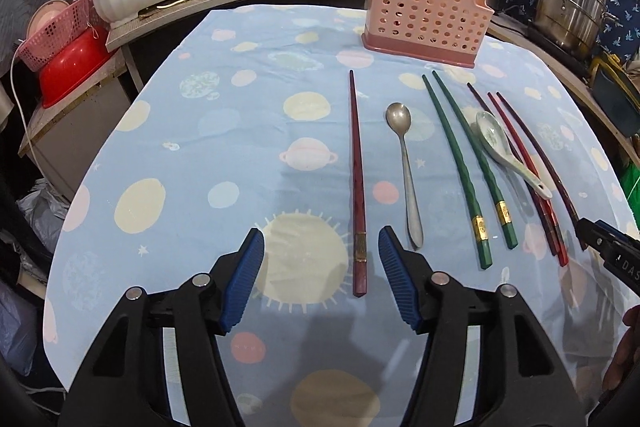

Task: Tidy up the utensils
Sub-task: 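Lower the left tool onto the dark maroon chopstick and close it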

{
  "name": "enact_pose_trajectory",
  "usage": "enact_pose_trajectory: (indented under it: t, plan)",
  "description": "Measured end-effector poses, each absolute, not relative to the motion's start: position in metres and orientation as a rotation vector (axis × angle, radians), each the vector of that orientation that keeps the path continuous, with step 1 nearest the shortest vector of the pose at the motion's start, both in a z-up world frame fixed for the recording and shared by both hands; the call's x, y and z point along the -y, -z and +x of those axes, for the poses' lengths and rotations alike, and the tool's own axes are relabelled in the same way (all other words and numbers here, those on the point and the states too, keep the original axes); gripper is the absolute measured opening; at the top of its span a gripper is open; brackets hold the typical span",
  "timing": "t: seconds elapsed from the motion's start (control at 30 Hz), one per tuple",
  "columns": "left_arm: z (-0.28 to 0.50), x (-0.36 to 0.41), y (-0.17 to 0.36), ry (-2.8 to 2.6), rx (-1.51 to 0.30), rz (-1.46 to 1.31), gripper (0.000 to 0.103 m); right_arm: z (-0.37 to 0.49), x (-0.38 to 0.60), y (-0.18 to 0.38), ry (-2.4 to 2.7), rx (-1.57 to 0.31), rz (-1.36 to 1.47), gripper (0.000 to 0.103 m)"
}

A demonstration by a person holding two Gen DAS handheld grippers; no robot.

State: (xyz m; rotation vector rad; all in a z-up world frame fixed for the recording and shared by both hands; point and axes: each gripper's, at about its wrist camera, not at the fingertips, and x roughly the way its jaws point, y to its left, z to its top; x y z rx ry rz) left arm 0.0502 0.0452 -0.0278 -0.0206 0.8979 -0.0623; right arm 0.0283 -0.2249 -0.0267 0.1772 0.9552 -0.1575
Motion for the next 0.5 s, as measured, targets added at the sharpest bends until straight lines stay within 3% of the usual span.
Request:
enact_pose_trajectory:
  t: [0.23,0.37,0.5]
  plan:
    - [0.049,-0.042,0.038,0.092,-0.929,-0.026,0.051,0.032,0.222,0.033,0.149,-0.965,0.174,0.037]
    - [0.051,-0.042,0.047,0.101,-0.954,-0.034,0.041,0.033,0.222,0.033,0.148,-0.964,0.174,0.036]
    - [0.051,-0.039,0.047,0.102,-0.945,-0.018,0.036,0.035,0.222,0.035,0.149,-0.964,0.174,0.033]
